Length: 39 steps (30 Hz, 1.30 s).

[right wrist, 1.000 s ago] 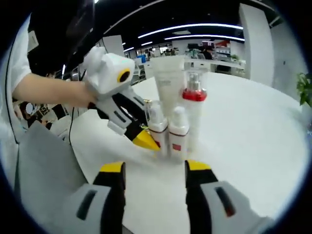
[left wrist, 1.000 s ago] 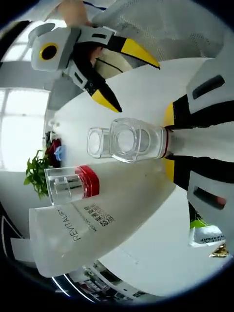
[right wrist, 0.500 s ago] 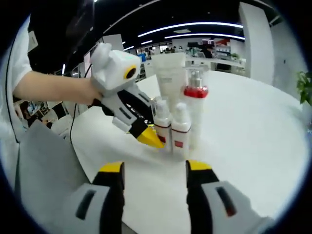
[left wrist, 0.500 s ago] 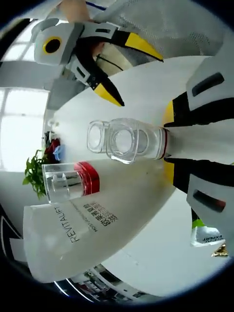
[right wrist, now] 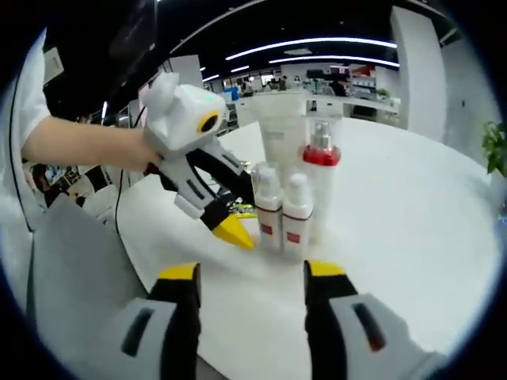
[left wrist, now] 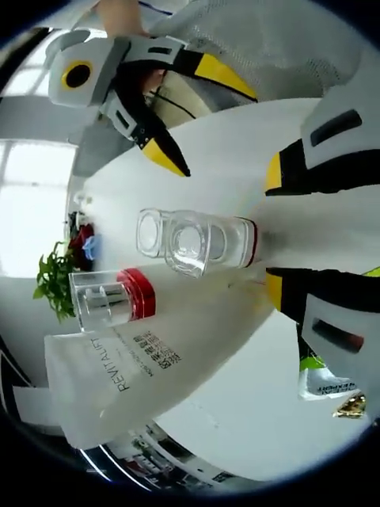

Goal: Arrange the skincare products in the storage area until every visible bottle or jar stands upright without overlapping.

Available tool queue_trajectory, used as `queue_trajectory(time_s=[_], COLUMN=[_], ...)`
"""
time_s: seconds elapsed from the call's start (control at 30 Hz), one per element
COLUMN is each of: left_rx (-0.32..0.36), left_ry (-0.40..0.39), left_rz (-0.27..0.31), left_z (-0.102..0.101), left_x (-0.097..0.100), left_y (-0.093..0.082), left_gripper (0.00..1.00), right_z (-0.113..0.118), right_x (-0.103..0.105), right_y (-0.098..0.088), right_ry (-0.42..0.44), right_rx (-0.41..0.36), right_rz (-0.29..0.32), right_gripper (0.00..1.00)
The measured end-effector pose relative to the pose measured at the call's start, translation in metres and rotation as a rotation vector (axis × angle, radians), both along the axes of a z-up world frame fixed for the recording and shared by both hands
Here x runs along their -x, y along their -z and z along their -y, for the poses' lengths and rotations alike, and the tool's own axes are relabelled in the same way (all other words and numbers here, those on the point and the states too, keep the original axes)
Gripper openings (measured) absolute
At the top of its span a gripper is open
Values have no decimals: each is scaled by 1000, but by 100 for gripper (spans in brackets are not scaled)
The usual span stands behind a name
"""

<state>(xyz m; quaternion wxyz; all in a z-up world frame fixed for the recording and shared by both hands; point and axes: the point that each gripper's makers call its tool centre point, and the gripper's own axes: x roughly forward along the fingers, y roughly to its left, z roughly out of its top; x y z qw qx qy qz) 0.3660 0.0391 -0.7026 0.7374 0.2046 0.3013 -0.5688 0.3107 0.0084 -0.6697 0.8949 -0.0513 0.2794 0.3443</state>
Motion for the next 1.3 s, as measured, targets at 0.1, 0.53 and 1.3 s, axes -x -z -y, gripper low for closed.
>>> queue_trajectory(time_s=[0.1, 0.53, 1.3], left_rx=[-7, -13, 45], left_ry=[-19, -136, -453], left_rz=[3, -52, -52], left_z=[-7, -44, -129], left_x=[3, 27, 66], left_y=[-3, -14, -38], left_gripper=[36, 47, 80], right_z=[-1, -8, 13], right_x=[1, 9, 27], right_y=[-4, -17, -33], right_ry=[-3, -45, 19], right_rx=[2, 29, -11], right_rz=[9, 39, 32], right_gripper=[54, 66, 84])
